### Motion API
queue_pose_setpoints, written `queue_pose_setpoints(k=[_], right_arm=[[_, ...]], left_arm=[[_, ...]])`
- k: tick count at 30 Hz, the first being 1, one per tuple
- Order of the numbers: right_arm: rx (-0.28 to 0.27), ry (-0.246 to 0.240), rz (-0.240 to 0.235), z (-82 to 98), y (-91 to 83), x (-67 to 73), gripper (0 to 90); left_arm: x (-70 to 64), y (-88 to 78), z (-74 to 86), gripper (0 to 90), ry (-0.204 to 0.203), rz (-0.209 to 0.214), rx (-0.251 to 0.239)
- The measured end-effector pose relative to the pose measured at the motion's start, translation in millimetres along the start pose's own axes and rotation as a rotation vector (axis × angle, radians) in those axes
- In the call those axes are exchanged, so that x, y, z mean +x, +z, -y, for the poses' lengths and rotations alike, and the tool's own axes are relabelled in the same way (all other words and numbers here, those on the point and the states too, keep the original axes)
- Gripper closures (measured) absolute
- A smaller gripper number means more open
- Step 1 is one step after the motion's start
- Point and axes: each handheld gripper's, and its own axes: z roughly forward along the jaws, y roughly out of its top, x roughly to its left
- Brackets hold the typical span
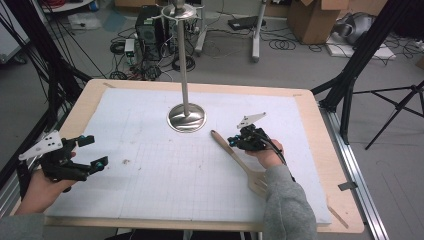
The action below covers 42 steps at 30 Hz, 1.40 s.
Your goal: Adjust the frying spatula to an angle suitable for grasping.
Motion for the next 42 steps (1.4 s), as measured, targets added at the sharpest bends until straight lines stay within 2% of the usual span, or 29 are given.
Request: queue_pose_setpoints(k=[5,9,17,25,35,42], right_arm=[[0.032,-0.009,0.007,-1.6,9.6,0.2,90.0],[0.047,0.012,0.011,-1.8,12.1,-0.3,90.0],[0.046,0.025,0.018,-2.1,13.4,1.7,90.0],[0.028,-0.012,-0.004,-4.2,13.1,6.0,90.0],[0.026,-0.029,-0.041,-5.7,15.5,11.8,90.0],[0.029,-0.076,-0.072,-8.5,18.0,19.2,90.0]], left_arm=[[-0.2,0.5,0.4,1.8,0.000,0.002,0.002],[0.0,0.2,0.6,1.8,-0.003,0.001,0.000],[0.2,0.4,0.9,1.8,0.000,-0.001,0.005],[-0.1,1.0,1.4,1.8,-0.001,-0.001,0.010],[0.0,0.7,1.2,1.8,-0.002,-0.002,0.010],[-0.1,0.6,1.5,1.8,-0.004,-0.002,0.010]])
